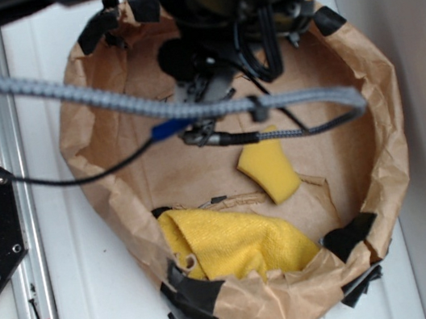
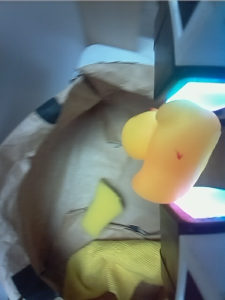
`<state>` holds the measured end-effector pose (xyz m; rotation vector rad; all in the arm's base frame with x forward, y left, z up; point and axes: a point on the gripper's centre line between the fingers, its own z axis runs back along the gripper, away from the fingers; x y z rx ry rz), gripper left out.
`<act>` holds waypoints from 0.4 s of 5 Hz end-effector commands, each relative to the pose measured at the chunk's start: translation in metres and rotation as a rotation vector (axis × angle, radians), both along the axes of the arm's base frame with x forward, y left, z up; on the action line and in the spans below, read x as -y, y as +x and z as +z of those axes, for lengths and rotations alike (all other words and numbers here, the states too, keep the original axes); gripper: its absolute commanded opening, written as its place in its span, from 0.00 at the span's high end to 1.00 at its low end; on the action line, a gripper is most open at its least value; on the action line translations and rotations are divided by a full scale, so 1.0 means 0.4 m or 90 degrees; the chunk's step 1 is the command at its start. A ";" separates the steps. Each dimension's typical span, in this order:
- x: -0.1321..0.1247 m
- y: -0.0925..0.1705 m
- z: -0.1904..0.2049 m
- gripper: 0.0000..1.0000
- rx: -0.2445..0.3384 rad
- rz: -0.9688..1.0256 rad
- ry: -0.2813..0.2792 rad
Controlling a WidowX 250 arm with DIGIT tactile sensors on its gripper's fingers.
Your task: Grab the yellow duck.
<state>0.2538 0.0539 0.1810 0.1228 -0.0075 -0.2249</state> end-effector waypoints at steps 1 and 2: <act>0.055 -0.015 0.012 1.00 0.036 0.211 -0.032; 0.061 -0.023 0.002 1.00 0.026 0.220 -0.037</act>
